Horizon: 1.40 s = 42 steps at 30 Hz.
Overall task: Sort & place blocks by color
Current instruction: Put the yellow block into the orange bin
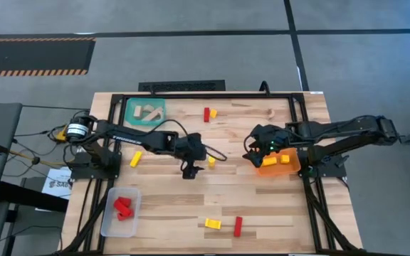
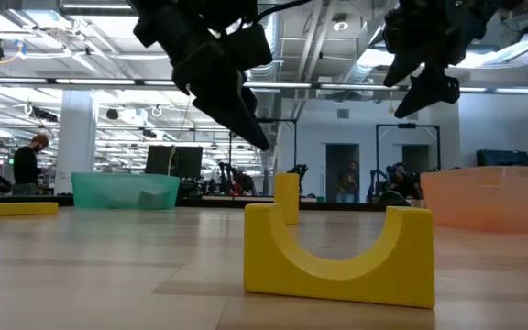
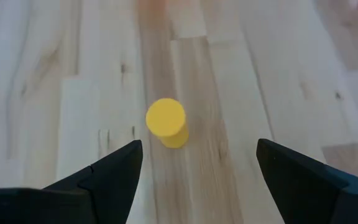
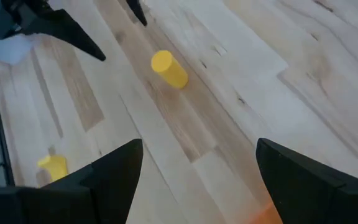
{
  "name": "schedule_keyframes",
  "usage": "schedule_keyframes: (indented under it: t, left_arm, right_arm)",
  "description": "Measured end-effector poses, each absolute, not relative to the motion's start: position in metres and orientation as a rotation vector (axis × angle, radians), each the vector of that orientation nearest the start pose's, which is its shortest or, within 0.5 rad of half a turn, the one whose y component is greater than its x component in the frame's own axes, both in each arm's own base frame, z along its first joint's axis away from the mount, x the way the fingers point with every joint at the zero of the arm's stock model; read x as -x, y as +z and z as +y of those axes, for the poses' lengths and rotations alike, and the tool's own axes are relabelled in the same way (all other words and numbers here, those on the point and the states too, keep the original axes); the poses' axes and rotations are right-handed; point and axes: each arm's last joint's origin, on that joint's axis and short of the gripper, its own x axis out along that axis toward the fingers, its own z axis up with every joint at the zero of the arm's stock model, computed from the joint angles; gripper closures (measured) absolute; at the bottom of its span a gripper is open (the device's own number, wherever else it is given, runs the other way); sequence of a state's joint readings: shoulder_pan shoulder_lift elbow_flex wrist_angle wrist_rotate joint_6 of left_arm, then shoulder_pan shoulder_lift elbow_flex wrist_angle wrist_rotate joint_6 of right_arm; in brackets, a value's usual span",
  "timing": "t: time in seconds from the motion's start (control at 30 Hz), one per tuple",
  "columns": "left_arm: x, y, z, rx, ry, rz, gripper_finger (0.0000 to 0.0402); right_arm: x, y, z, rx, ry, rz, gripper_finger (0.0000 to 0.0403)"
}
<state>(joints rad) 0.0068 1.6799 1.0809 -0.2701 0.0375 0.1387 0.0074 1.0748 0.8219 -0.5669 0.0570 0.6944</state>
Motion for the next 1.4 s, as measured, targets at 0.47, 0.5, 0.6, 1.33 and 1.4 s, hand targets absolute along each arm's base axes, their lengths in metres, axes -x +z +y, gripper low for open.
schedule_keyframes:
  t: [0.47, 0.5, 0.6, 1.33, 1.4]
  left_arm:
    - [-0.376, 0.160, 0.030, -0.179, -0.179, 0.793, 0.0097]
    - [-0.376, 0.155, 0.030, -0.177, -0.180, 0.806, 0.0097]
    - [-0.379, 0.142, 0.030, -0.163, -0.182, 0.830, 0.0097]
    - [-0.382, 0.139, 0.030, -0.055, -0.123, 0.820, 0.0246]
    - [-0.384, 0.140, 0.030, -0.043, -0.122, 0.799, 0.0278]
  right_arm:
    - [-0.221, 0.255, 0.018, -0.721, -0.312, 0.791, 0.0069]
    - [-0.221, 0.255, 0.019, -0.729, -0.313, 0.787, 0.0069]
    - [-0.221, 0.255, 0.022, -0.730, -0.324, 0.781, 0.0069]
    - [-0.221, 0.255, 0.022, -0.721, -0.354, 0.764, 0.0069]
    - [-0.221, 0.255, 0.022, -0.720, -0.356, 0.763, 0.0069]
